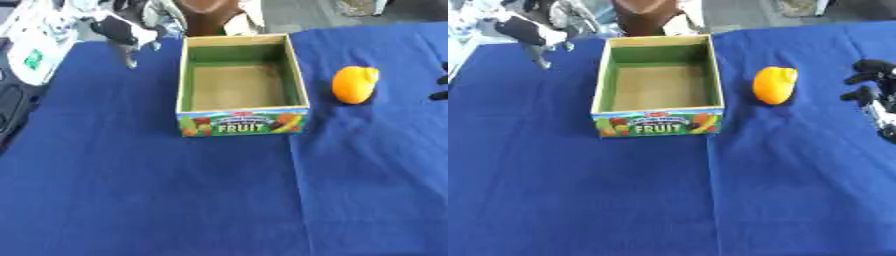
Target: Pick up objects on the table and place them in the box.
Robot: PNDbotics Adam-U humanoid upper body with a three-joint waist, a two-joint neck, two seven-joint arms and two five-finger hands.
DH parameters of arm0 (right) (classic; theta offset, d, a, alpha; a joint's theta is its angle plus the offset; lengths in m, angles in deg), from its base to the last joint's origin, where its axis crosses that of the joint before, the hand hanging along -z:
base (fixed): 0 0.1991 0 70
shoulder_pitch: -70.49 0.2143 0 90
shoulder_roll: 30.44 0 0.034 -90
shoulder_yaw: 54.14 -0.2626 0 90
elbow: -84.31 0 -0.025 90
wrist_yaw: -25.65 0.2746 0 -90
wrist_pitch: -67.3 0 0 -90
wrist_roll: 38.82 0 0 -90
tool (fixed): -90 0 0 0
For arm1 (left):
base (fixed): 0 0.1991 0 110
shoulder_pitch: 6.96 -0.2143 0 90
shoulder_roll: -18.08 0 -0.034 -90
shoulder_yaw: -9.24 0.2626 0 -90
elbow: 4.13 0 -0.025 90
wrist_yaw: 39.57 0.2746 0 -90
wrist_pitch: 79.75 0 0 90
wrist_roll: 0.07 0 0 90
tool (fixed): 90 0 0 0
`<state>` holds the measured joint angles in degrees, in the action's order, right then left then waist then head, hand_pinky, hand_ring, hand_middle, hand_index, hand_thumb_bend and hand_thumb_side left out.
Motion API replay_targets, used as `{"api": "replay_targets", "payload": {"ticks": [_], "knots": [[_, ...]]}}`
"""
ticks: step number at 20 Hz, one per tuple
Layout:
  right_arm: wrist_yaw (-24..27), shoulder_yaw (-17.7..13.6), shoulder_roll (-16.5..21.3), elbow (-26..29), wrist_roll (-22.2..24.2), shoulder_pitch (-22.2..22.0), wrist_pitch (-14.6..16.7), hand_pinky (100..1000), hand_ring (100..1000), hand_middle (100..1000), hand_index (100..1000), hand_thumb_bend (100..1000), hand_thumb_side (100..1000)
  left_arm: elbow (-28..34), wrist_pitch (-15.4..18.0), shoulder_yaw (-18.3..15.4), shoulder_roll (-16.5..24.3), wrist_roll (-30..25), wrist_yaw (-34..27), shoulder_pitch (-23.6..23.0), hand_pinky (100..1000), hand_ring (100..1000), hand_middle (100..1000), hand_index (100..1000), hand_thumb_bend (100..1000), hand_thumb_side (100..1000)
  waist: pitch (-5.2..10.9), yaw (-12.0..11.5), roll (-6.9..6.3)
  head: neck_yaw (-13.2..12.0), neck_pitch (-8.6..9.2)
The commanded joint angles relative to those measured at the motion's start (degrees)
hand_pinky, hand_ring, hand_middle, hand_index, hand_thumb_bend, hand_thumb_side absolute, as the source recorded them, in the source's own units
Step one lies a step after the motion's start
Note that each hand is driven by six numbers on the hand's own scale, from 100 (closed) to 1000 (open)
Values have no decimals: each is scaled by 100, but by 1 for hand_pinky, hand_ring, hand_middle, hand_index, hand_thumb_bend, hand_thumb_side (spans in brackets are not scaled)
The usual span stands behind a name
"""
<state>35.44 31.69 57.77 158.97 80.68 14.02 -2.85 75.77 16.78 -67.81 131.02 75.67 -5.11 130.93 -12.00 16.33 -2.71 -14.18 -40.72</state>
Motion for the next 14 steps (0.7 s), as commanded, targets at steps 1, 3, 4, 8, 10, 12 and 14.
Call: {"api": "replay_targets", "payload": {"ticks": [1,3,4,8,10,12,14], "knots": [[-18,79,21,131,111,100,23,699,1000,652,871,100,337,-70,95,112,-92,-134,105,212,555,278,225,556,370,277,120,28,11,-58,49],[-17,138,-19,137,187,109,24,699,1000,652,871,100,338,-193,149,171,-218,-192,170,238,556,282,228,558,374,278,122,63,-1,-68,71],[-19,164,-35,143,223,113,25,700,1000,652,871,100,338,-262,166,192,-276,-208,207,241,556,287,233,562,373,278,121,83,-9,-70,81],[-31,235,-83,161,330,118,22,700,1000,651,870,100,338,-569,217,237,-483,-175,323,238,558,307,248,574,381,278,114,150,-40,-52,96],[-47,260,-96,157,366,119,16,700,1000,649,863,100,339,-672,256,259,-551,-156,345,232,559,310,252,577,379,279,110,178,-53,-42,101],[-66,275,-101,150,386,113,11,699,1000,647,855,100,340,-727,296,282,-602,-157,333,229,561,315,257,581,381,281,103,196,-67,-42,107],[-88,292,-105,141,405,106,6,699,1000,644,844,100,341,-752,340,321,-641,-190,314,221,565,322,263,585,394,284,99,212,-80,-44,107]]}}
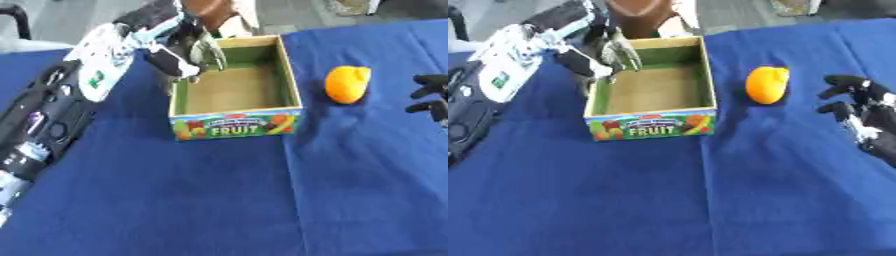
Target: Pick up objects on the table and place them in the box.
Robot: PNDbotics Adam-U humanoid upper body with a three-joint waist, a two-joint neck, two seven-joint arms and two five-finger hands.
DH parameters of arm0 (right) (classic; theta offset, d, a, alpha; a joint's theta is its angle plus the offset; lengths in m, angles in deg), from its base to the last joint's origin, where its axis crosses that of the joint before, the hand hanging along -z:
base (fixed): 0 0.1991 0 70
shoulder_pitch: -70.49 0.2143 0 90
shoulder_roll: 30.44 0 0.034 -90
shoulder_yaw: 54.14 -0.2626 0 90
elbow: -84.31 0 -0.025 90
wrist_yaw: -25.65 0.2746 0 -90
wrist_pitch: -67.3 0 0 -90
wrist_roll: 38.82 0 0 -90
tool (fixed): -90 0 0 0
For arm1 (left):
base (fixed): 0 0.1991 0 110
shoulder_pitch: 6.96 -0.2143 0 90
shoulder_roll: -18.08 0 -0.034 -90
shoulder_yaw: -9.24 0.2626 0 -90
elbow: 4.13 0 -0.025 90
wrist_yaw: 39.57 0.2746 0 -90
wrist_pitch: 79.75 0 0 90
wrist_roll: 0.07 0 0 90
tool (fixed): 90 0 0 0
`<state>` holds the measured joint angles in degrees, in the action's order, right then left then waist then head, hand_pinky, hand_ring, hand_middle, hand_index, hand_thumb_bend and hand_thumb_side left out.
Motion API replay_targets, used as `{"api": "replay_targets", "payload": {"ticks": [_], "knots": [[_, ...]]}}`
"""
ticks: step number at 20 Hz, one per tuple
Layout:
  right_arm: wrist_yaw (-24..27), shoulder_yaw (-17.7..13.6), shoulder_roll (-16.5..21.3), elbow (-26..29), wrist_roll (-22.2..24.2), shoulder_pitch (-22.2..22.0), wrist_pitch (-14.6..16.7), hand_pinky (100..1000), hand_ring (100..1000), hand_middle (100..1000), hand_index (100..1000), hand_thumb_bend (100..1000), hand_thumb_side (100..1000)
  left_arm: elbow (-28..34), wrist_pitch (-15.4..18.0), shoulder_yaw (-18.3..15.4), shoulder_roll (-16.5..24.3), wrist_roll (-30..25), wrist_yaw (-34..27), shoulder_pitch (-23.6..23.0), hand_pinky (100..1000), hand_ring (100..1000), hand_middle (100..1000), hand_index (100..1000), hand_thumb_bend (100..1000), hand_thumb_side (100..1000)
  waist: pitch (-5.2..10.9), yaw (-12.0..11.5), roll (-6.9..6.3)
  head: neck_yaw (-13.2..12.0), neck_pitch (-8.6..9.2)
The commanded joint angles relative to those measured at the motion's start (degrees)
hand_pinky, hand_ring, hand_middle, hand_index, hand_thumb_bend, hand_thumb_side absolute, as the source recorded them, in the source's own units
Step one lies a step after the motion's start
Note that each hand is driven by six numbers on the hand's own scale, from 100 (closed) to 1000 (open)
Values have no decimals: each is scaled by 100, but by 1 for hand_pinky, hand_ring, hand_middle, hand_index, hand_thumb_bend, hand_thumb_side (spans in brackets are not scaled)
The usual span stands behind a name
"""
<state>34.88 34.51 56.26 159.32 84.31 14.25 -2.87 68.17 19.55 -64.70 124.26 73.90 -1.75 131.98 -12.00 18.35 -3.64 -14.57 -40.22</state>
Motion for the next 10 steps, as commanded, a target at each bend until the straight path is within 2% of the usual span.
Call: {"api": "replay_targets", "payload": {"ticks": [1,8,10], "knots": [[-42,16,44,101,52,81,7,699,1000,644,842,100,341,5,83,28,21,-35,-37,111,565,323,263,586,395,284,98,17,9,-5,59],[-136,66,42,50,127,53,24,699,1000,641,823,100,341,-20,262,188,-70,-387,-169,57,593,418,353,628,470,300,94,47,-6,3,75],[-154,71,38,38,136,44,29,699,1000,642,823,100,342,-27,279,195,-72,-440,-177,47,589,389,312,608,455,300,92,53,-8,6,76]]}}
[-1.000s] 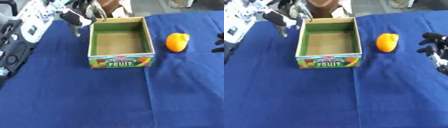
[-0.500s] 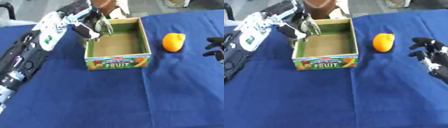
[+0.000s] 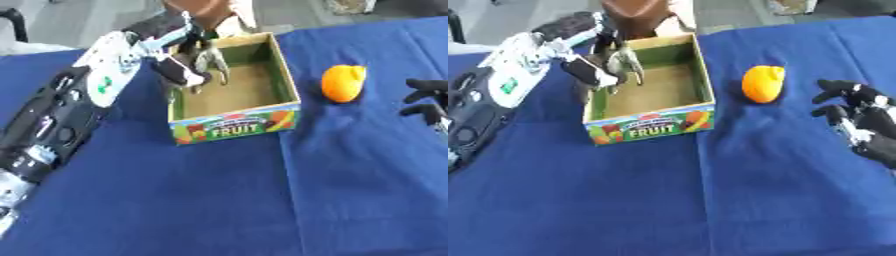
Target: Pick up objects on the table and place them in the box.
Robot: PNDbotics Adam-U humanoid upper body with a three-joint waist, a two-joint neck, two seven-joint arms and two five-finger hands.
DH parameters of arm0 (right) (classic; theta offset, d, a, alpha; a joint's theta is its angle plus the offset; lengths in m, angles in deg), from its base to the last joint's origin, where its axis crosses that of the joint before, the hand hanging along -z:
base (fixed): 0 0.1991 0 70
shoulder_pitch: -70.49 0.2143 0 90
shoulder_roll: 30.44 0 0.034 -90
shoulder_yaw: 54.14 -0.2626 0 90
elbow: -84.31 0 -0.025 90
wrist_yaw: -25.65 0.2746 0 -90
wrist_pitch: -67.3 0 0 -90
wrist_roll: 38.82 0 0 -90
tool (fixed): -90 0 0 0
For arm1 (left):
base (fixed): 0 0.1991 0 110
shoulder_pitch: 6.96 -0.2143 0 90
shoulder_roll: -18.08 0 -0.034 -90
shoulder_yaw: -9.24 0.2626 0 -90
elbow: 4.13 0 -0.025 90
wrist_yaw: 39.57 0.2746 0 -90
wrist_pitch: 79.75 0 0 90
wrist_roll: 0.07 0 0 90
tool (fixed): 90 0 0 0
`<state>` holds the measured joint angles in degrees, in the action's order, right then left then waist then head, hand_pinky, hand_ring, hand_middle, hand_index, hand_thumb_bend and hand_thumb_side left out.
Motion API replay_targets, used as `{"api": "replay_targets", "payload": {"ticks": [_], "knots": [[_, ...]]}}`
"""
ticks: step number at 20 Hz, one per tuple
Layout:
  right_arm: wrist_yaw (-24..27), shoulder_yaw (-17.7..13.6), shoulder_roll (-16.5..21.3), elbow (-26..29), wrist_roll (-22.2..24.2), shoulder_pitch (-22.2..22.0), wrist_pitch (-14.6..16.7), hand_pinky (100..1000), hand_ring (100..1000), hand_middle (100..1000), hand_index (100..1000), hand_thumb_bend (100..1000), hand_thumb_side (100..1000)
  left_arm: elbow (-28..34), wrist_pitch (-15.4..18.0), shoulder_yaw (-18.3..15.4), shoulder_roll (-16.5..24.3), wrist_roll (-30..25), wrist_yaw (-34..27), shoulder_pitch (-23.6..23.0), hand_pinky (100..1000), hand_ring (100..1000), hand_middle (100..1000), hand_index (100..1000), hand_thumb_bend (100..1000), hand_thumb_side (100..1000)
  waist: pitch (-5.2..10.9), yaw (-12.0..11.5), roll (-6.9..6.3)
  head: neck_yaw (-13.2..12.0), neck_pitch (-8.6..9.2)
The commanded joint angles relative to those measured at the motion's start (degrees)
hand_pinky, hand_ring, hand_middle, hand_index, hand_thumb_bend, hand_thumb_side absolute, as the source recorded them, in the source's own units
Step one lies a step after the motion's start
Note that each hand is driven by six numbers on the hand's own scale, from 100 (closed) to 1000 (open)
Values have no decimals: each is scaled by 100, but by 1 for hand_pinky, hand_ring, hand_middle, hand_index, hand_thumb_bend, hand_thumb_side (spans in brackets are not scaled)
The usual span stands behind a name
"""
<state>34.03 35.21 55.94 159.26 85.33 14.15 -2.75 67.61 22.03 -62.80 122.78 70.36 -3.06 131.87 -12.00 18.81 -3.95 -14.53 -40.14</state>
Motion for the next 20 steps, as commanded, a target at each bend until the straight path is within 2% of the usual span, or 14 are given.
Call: {"api": "replay_targets", "payload": {"ticks": [1,7,15,20], "knots": [[-73,1,67,42,38,55,20,699,1000,642,823,100,342,35,38,8,83,-109,-30,58,587,379,299,602,448,299,93,9,19,4,69],[-18,-11,48,71,37,84,10,699,1000,642,827,100,342,197,-3,-59,158,-2,98,126,592,381,301,605,443,298,104,9,13,14,83],[2,-13,72,55,39,73,19,699,1000,641,827,100,338,740,-108,-249,388,330,320,330,599,400,291,600,455,286,139,-25,26,18,96],[11,24,51,45,77,90,35,699,1000,641,825,100,333,769,-118,-180,318,426,348,349,599,409,301,607,456,283,146,-18,50,5,110]]}}
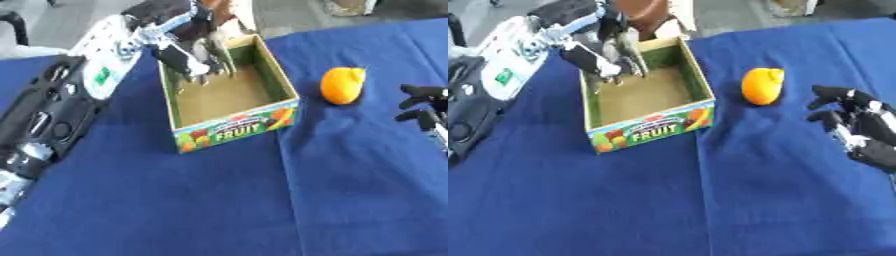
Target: Pick up objects on the table and place them in the box.
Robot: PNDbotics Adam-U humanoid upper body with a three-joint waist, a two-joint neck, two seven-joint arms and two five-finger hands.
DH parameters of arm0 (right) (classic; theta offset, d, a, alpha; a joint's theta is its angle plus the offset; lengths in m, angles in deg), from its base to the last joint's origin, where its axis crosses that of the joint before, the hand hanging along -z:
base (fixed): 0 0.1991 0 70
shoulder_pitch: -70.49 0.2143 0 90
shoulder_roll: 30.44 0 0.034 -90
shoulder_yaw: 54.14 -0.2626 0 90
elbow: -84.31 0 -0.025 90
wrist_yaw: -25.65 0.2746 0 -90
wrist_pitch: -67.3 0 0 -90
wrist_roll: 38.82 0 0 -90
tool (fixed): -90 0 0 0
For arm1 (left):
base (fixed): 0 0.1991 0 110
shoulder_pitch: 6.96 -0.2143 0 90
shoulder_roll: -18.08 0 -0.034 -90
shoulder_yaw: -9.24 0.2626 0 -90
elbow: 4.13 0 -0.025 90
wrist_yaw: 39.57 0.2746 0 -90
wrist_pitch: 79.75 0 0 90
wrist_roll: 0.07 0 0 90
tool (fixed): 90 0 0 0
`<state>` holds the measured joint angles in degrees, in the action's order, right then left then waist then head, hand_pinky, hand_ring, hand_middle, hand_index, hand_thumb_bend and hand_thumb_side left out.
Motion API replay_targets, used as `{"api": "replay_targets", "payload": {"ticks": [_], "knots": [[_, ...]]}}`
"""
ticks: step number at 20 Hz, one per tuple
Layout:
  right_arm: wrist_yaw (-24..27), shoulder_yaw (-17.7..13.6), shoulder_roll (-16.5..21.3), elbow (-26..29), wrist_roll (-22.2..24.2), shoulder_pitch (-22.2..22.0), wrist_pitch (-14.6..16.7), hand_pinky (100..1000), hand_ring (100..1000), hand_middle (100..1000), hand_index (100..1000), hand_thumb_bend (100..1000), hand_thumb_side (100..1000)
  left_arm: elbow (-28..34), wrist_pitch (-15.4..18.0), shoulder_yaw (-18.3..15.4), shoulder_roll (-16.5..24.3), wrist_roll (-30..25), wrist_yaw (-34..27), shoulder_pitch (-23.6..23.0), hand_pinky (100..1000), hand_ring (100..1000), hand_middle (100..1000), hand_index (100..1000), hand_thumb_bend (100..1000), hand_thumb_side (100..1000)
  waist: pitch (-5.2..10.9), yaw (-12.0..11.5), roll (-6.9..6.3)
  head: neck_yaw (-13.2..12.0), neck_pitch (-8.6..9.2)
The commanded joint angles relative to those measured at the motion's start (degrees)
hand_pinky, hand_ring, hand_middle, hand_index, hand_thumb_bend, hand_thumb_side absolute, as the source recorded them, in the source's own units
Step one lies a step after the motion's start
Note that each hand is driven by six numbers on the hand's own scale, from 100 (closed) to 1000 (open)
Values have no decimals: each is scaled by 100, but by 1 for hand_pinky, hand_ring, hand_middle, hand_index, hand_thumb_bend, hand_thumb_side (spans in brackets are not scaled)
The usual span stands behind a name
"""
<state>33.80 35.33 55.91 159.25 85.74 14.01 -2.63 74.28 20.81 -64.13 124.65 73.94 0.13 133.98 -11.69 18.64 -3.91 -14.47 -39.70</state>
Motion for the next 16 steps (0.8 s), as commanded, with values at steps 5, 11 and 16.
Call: {"api": "replay_targets", "payload": {"ticks": [5,11,16], "knots": [[31,57,6,45,91,148,39,699,1000,639,821,100,335,-1,59,16,15,141,119,110,599,423,316,614,452,279,57,60,52,-24,102],[22,75,-30,44,127,176,38,699,1000,639,822,100,340,-270,137,93,-127,141,238,39,599,433,322,612,454,292,0,99,44,-27,126],[-28,95,-28,20,142,160,38,700,1000,638,819,100,342,-566,175,104,-211,-24,286,-24,601,444,334,620,450,296,-22,119,47,-24,156]]}}
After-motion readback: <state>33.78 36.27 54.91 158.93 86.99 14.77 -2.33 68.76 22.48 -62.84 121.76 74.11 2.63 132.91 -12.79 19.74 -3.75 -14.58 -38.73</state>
